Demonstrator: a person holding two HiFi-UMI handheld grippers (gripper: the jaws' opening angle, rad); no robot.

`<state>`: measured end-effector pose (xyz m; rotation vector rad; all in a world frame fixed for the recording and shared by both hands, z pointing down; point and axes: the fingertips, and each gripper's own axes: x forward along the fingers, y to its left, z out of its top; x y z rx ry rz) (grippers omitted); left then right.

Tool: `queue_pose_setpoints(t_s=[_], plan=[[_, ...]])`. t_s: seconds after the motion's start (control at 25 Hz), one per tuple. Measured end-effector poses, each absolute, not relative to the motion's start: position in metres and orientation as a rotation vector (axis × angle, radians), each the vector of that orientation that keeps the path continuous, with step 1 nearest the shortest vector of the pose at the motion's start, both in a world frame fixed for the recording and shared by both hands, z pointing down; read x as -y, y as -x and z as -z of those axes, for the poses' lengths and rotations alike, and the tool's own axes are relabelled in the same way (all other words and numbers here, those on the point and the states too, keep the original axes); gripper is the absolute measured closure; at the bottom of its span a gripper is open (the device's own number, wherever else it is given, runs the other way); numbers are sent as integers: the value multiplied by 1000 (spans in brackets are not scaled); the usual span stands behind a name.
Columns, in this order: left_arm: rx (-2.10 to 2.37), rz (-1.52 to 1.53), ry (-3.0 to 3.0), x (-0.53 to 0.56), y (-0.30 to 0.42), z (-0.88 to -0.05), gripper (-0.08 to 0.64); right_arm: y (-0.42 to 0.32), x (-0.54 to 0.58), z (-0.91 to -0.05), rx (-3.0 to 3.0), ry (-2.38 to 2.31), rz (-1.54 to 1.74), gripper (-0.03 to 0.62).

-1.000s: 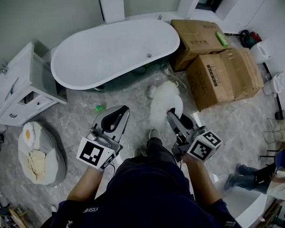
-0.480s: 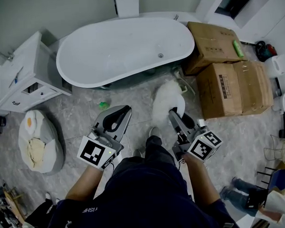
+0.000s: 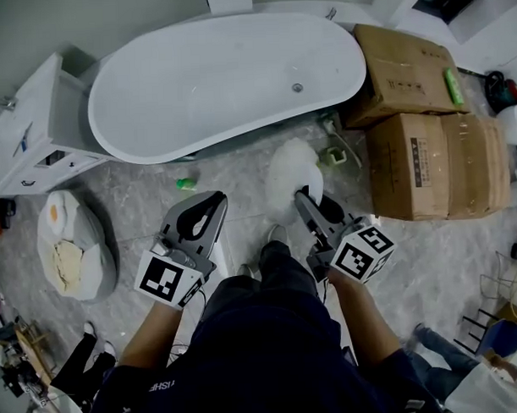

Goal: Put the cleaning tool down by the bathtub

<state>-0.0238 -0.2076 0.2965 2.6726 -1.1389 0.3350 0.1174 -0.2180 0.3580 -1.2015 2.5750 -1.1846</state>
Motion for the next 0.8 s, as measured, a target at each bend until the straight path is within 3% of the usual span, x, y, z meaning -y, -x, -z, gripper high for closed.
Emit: queue_pose_setpoints(t_s=[0.8], plan=[[1118,-668,-2476,302,10,-468,518,-125,325,-558,-2653,1183,1484,503]])
